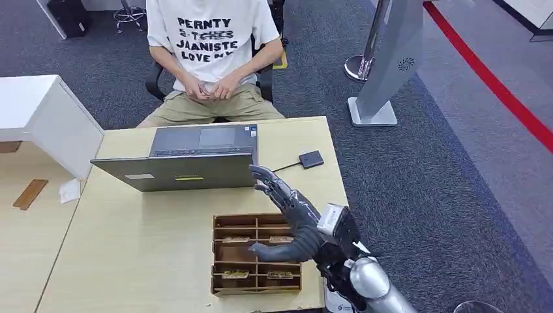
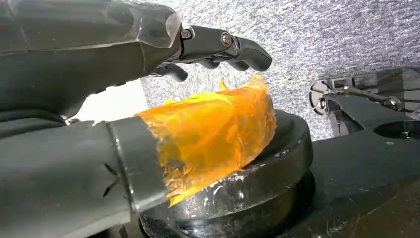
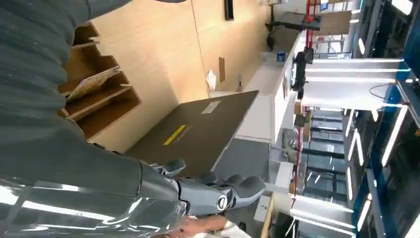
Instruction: Pass the card to the sensor for recognition and then transmit it.
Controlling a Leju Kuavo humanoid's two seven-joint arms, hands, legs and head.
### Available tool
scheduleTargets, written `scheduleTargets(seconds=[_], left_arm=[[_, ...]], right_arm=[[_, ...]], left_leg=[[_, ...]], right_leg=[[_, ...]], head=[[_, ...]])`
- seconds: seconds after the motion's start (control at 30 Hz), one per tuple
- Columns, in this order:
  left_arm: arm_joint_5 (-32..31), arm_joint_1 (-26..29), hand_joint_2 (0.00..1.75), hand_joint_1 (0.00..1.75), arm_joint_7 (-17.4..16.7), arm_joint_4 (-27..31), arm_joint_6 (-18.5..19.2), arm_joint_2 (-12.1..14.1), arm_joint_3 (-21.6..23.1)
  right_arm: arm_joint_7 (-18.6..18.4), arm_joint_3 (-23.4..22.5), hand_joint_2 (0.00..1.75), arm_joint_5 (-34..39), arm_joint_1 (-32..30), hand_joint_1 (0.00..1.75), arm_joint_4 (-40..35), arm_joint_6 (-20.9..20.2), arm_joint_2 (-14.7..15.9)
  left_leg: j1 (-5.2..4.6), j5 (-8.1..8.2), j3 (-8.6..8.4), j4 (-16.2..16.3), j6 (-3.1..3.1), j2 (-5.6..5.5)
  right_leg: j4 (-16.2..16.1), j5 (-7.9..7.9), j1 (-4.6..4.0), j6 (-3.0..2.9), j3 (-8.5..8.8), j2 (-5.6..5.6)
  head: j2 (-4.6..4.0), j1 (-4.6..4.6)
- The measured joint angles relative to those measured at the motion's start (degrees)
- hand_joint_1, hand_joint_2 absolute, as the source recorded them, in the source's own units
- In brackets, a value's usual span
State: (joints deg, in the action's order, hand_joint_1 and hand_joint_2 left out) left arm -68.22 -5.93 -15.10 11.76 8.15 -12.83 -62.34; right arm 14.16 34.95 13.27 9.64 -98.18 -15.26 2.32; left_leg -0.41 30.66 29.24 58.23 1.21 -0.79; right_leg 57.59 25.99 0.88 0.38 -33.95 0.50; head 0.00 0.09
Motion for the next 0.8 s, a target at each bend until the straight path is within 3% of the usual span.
scheduleTargets(seconds=[0.13, 0.17, 0.3, 0.47, 0.57, 0.8], left_arm=[[0.0, 0.0, 0.00, 0.00, 0.1, 0.0, 0.0, 0.0, -0.4], [0.0, 0.0, 0.00, 0.00, 0.1, 0.0, 0.0, 0.0, -0.5], [0.0, 0.0, 0.00, 0.00, 0.1, 0.0, 0.0, 0.0, -0.6], [0.2, 0.0, 0.00, 0.00, 0.1, 0.0, 0.0, 0.0, -0.7], [0.2, 0.0, 0.00, 0.00, 0.1, 0.0, 0.1, 0.0, -0.7], [0.2, 0.0, 0.00, 0.00, 0.1, 0.0, 0.4, 0.3, -1.0]], right_arm=[[2.2, -0.1, 1.75, 2.8, -2.8, 0.00, -1.0, -7.8, 1.9], [2.6, -0.1, 0.00, 2.9, -3.4, 0.00, -1.1, -8.5, 2.3], [3.6, -0.2, 0.00, 3.8, -4.9, 0.00, -1.4, -10.6, 3.4], [8.3, -0.2, 0.00, 4.0, -9.1, 0.00, -1.9, -18.7, 4.9], [10.3, -0.1, 0.00, 3.8, -11.3, 0.00, -2.4, -21.5, 5.9], [13.4, 0.2, 0.00, 1.0, -14.3, 0.00, -3.6, -25.0, 8.4]], left_leg=[[0.01, 0.00, 0.02, 0.0, 0.00, -0.02], [0.01, 0.00, 0.02, 0.0, 0.00, -0.01], [0.00, 0.00, 0.01, 0.0, 0.00, 0.00], [0.00, 0.02, 0.03, 0.0, -0.01, -0.02], [0.00, 0.03, 0.02, 0.0, -0.01, -0.01], [0.00, 0.03, 0.02, 0.0, -0.01, 0.00]], right_leg=[[0.0, 0.00, 0.00, 0.00, 0.01, -0.01], [0.0, 0.00, 0.00, 0.00, 0.00, 0.00], [0.0, 0.00, 0.00, 0.00, 0.00, 0.00], [0.0, 0.00, 0.01, 0.00, 0.01, -0.01], [0.0, 0.02, 0.01, 0.01, 0.00, -0.01], [0.0, 0.02, 0.01, 0.01, 0.00, -0.01]], head=[[0.00, 0.00], [0.00, 0.00], [0.00, 0.00], [0.00, 0.00], [0.00, 0.00], [0.00, 0.00]])
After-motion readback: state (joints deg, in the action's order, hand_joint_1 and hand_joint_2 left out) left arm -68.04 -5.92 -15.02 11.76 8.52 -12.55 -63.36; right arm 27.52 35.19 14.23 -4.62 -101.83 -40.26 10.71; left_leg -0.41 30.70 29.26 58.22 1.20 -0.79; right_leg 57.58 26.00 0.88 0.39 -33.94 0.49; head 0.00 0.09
